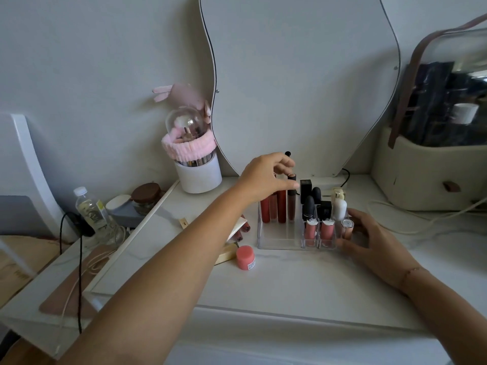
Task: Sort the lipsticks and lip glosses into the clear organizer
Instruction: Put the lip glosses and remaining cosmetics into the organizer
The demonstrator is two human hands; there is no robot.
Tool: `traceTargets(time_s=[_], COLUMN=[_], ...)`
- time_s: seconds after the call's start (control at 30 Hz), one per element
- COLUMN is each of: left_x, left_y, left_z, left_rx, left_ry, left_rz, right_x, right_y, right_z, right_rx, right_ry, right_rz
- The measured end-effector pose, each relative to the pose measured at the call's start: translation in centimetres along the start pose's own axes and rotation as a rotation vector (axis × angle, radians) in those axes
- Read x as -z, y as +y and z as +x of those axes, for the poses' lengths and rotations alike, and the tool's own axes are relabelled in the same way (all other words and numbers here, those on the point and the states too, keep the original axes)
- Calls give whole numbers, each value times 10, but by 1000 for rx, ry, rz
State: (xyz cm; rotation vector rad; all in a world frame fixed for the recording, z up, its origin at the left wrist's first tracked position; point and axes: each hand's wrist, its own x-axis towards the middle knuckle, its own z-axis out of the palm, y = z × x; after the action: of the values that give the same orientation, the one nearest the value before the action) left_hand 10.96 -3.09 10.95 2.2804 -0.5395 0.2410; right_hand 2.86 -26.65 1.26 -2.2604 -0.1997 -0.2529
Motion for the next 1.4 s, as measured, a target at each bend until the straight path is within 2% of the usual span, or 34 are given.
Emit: traceTargets(time_s=[0.13, 0.23, 0.3, 0.4, 0.5, 0.6, 0.9, 1.13, 1.33, 1.4], left_x=[37, 57, 60, 53, 41, 35, 41, 45, 40, 39], left_y=[-22, -60, -86, -116, -133, -139, -158, -146, -139, -139], left_z=[-17, -35, -43, -49, -52, -54, -54, -55, -58, -57], left_rx=[36, 133, 254, 442, 557, 562, 554, 654, 607, 608], left_ry=[131, 194, 155, 8, -94, -108, 19, -60, -137, -113], left_rz=[-146, -117, -60, 3, 53, 126, 106, 121, 208, 212], right_x=[0, -1, -1, -1, 0, 0, 0, -1, -1, 0], right_y=[1, 2, 2, 1, -1, -1, -2, -2, -2, -2], right_z=[0, 1, 1, 0, -1, -1, -1, -1, 0, 0], right_rx=[-1, -5, -7, -17, -21, -6, -1, 0, 1, 4], right_ry=[9, 7, 4, 0, -8, -4, 9, -3, 1, 0], right_rz=[-12, -23, -35, -40, -23, -13, -32, -18, -33, -28])
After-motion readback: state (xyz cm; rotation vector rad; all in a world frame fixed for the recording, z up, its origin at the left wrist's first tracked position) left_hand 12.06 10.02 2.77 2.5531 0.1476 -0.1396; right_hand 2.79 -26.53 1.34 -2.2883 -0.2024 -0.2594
